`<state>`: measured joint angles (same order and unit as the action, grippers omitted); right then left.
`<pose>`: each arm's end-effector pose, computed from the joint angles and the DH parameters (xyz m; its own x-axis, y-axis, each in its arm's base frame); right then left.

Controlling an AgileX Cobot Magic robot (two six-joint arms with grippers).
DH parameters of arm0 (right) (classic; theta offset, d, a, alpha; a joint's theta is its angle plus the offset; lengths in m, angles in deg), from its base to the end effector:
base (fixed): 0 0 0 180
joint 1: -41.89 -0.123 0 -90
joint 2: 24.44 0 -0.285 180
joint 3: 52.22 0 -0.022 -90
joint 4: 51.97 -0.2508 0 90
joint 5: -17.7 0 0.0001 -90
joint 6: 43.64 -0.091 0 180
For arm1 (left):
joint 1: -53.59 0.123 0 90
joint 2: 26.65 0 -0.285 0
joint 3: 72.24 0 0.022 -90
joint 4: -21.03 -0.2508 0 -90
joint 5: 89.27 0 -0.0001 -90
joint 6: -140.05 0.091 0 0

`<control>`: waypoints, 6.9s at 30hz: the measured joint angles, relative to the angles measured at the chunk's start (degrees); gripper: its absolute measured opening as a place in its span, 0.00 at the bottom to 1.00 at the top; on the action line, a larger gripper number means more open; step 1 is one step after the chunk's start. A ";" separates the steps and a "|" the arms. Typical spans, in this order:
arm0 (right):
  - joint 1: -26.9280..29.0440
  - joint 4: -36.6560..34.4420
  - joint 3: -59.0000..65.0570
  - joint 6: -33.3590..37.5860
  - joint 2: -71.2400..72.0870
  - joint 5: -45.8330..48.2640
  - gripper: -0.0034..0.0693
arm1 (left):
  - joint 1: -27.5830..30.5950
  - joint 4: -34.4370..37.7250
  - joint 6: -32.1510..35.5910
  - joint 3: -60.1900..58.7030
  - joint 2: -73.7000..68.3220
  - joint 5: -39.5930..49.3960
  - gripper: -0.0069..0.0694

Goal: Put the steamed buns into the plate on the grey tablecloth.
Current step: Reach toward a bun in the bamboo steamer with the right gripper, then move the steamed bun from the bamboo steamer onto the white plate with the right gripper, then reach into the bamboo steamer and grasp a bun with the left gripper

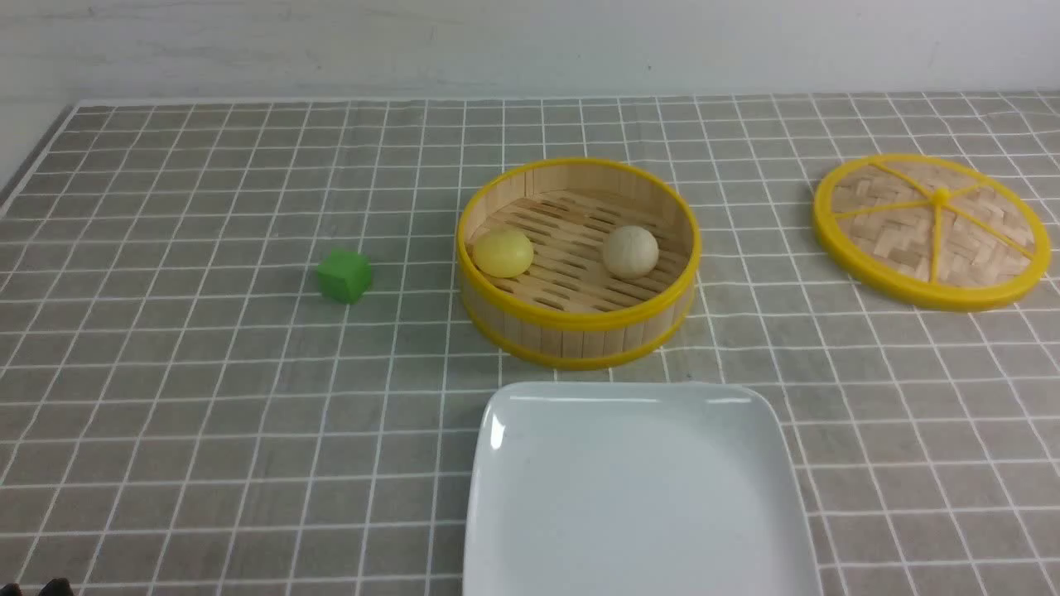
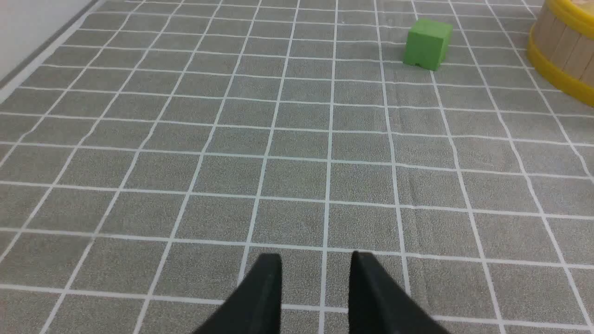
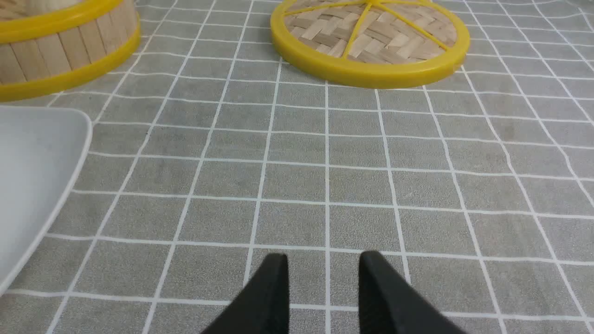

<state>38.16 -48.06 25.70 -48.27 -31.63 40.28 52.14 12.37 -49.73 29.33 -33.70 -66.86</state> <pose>0.0520 0.0010 0.1743 -0.3031 -0.0019 -0.9530 -0.0347 0.9994 0.0090 0.0521 0.0039 0.1720 -0.3022 -0.0231 -0.9530 -0.0387 0.9992 -0.0119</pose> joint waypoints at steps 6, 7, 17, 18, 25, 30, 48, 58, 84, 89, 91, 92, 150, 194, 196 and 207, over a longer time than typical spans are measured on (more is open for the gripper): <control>0.00 0.00 0.00 0.00 0.00 0.00 0.38 | 0.00 0.00 0.00 0.00 0.00 0.00 0.41; 0.00 0.00 0.00 0.00 0.00 0.00 0.38 | 0.00 0.00 0.00 0.00 0.00 0.00 0.41; 0.00 0.00 0.00 0.00 0.00 0.00 0.38 | 0.00 0.00 0.00 0.00 0.00 0.00 0.41; 0.00 0.00 0.00 0.00 0.00 0.00 0.38 | 0.00 0.00 0.00 0.00 0.00 0.00 0.41; 0.00 0.00 0.00 0.00 0.00 0.00 0.38 | 0.00 0.00 0.00 0.00 0.00 0.00 0.41; 0.00 0.00 0.00 0.00 0.00 0.00 0.38 | 0.00 0.00 0.00 0.00 0.00 0.00 0.41; 0.00 1.29 0.67 -8.10 0.00 -5.22 0.38 | 0.00 9.04 -8.21 0.00 0.00 -0.20 0.41; 0.00 -15.54 0.67 -27.55 0.00 -8.27 0.38 | 0.00 39.70 -32.09 -0.38 0.00 -0.46 0.41; 0.00 -14.20 -39.65 -5.01 -50.60 31.24 0.05 | 0.00 36.36 -3.78 22.47 -19.24 20.92 0.09; 0.00 -32.78 -43.48 12.74 -63.60 33.11 0.06 | 0.00 34.37 -0.95 25.91 -32.25 29.17 0.09; -0.16 -39.24 -45.61 19.07 -67.66 33.89 0.06 | 0.00 34.10 1.04 27.36 -36.95 31.54 0.09; -0.75 -42.51 -47.21 22.23 -70.14 34.02 0.06 | 0.00 33.95 2.12 28.56 -40.24 32.62 0.09; -17.76 -19.55 -119.89 6.58 -119.51 48.05 0.08 | 0.00 33.94 4.52 34.55 -56.76 32.53 0.35; -27.89 -18.81 -66.65 7.31 -81.11 41.59 0.41 | 0.00 41.72 10.48 52.58 -64.05 28.65 0.41; -27.89 -17.51 -66.67 6.97 -77.22 45.58 0.23 | 0.00 41.78 11.28 55.38 -67.65 30.61 0.41; -27.89 -16.80 -52.41 4.19 -53.67 38.72 0.03 | -10.31 39.83 10.63 69.52 -83.55 33.10 0.40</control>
<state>10.26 -64.86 -26.71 -44.08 -85.30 79.01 41.83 52.20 -39.10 98.85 -117.26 -33.76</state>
